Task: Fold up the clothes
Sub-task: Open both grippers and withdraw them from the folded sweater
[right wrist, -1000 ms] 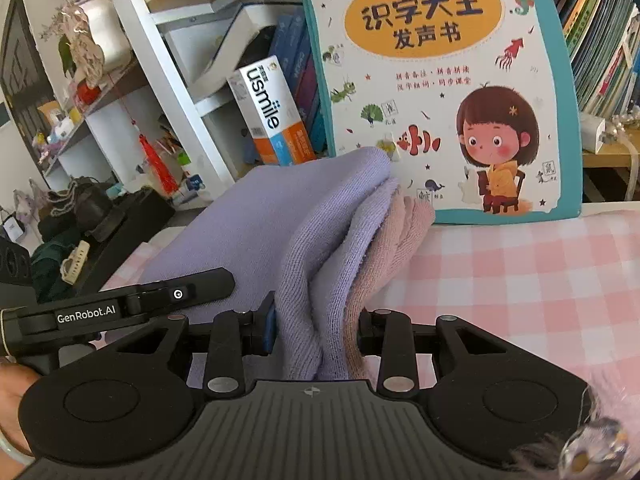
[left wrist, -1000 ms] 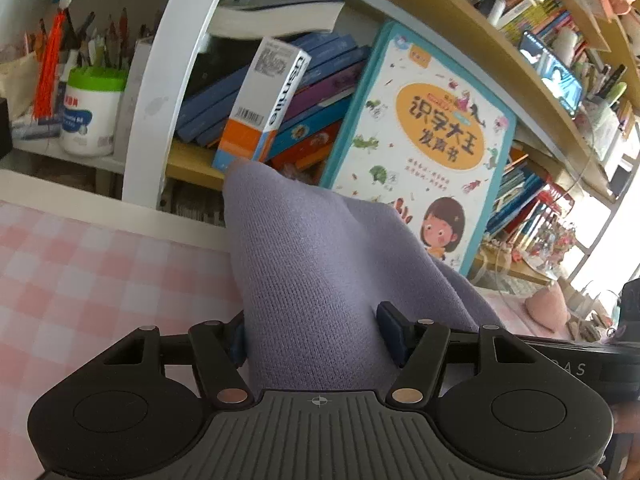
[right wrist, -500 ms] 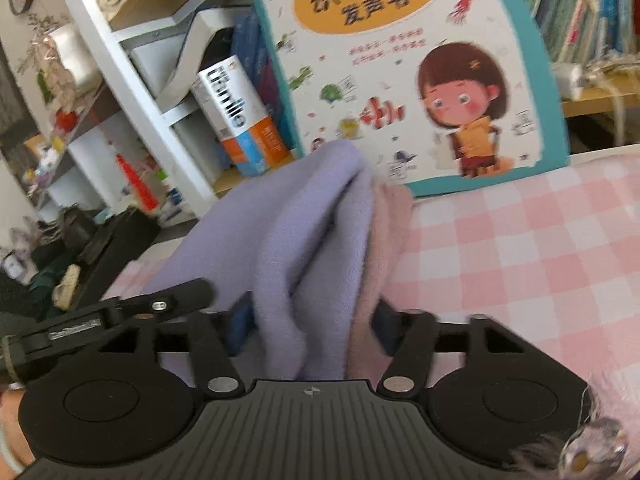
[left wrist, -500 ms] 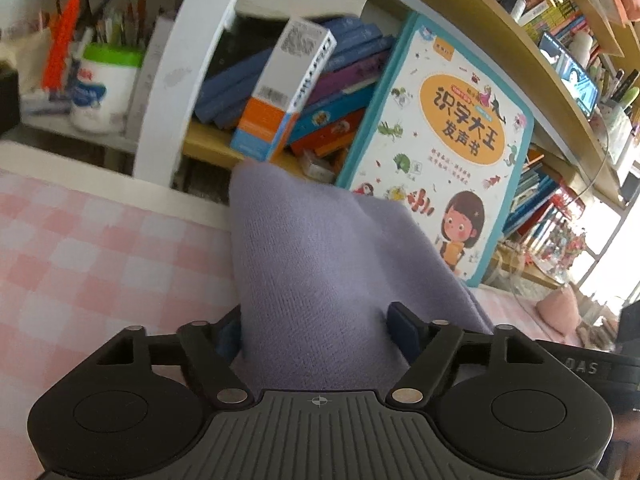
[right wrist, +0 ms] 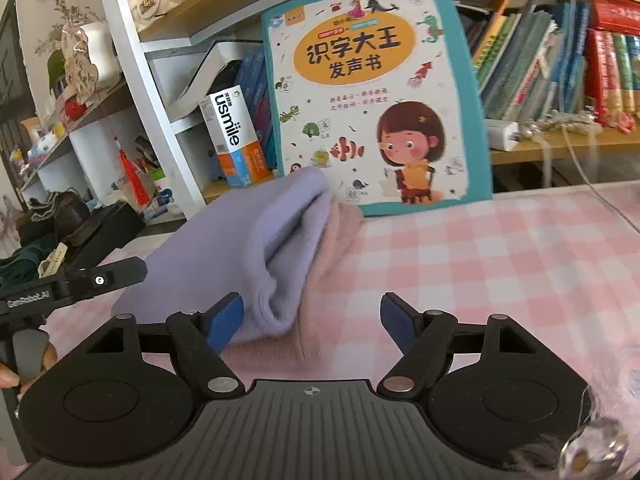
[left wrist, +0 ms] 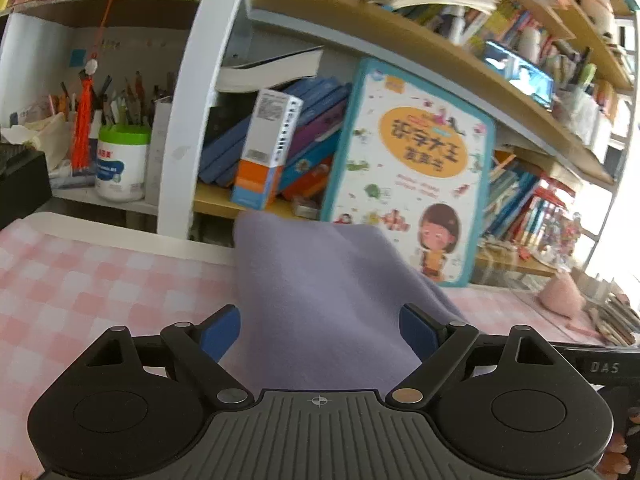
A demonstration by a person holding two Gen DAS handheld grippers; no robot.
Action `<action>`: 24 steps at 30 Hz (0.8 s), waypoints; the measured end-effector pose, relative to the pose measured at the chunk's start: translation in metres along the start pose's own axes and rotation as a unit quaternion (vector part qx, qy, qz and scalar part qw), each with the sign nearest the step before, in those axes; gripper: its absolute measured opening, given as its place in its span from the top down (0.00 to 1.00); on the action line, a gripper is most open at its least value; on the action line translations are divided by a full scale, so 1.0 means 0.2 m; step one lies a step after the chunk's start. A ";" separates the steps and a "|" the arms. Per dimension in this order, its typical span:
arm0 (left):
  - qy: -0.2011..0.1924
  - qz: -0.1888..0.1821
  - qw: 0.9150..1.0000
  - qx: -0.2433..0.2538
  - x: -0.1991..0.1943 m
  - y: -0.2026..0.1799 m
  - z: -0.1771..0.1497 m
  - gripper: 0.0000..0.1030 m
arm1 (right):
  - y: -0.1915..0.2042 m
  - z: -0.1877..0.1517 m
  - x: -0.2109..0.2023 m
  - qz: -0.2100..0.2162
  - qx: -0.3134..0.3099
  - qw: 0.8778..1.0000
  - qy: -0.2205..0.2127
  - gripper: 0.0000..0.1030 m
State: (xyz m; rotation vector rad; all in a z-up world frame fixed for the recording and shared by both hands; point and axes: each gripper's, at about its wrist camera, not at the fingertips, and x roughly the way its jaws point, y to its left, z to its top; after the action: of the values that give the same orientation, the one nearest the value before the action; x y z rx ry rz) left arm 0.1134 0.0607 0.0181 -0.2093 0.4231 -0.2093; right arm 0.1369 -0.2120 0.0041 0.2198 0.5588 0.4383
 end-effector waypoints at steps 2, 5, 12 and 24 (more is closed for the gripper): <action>0.000 0.001 1.000 0.013 -0.05 -0.05 -0.02 0.13 | 0.00 -0.03 -0.05 -0.009 -0.003 1.000 0.002 0.28; -0.002 0.004 1.000 0.021 -0.12 -0.13 -0.05 0.10 | 0.01 -0.09 -0.12 -0.022 -0.009 1.000 0.002 0.28; 0.004 0.019 0.999 0.050 -0.20 -0.30 -0.14 0.09 | 0.05 -0.17 -0.23 -0.064 -0.031 0.997 -0.009 0.27; -0.037 0.076 0.990 0.109 -0.30 -0.45 -0.24 0.01 | 0.15 -0.26 -0.34 -0.105 -0.083 0.990 -0.048 0.17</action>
State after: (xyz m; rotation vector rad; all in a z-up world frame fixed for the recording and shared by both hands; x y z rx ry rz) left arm 0.0257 -0.0188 0.0195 0.0308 0.3368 -0.0959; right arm 0.0466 -0.2118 0.0022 0.0212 0.4426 0.2667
